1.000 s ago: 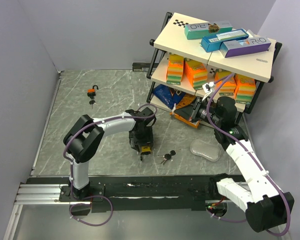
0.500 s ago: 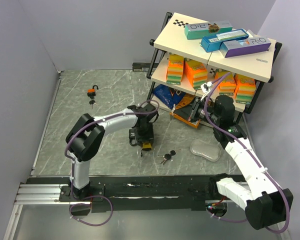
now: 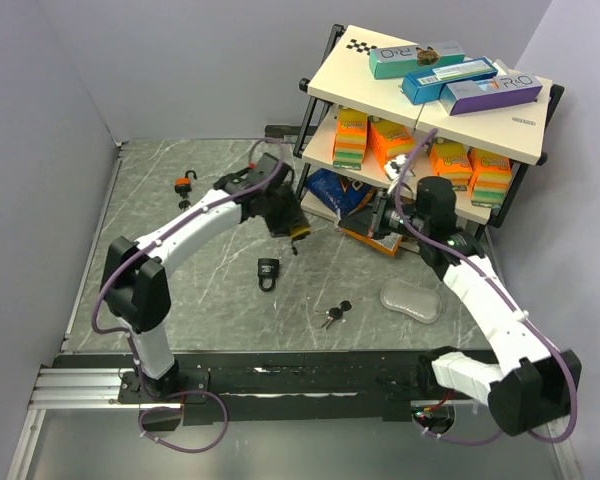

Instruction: Unlock with the key

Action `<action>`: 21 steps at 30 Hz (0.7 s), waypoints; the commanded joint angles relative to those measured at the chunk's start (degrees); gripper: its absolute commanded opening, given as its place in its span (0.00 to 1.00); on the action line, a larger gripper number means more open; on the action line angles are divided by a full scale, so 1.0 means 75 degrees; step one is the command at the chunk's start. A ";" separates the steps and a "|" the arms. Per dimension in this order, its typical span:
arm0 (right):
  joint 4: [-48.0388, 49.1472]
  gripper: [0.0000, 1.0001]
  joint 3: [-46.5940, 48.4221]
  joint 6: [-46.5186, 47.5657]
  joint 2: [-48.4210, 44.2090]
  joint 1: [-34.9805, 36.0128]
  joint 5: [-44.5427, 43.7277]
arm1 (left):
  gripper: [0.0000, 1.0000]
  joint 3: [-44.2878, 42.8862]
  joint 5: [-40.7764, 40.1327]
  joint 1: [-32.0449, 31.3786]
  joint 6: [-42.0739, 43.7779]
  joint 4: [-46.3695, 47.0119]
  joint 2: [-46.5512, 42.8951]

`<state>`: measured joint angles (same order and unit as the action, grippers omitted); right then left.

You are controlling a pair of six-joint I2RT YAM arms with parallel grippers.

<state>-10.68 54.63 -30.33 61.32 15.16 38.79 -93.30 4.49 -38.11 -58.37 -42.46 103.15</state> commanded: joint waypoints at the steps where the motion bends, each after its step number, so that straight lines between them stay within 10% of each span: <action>1: -0.0579 0.00 0.0590 0.0234 0.0612 0.0462 0.0418 | 0.01 0.0720 0.0257 0.0487 -0.0842 0.0878 -0.0721; 21: -0.1447 0.00 0.1387 0.0329 0.2921 0.1131 0.1321 | 0.01 0.1928 0.0936 0.0476 -0.1241 0.1664 -0.1671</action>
<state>-21.08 61.95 -28.38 81.71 22.81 46.28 -79.88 8.40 -34.33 -65.32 -34.94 94.74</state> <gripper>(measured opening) 0.007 0.506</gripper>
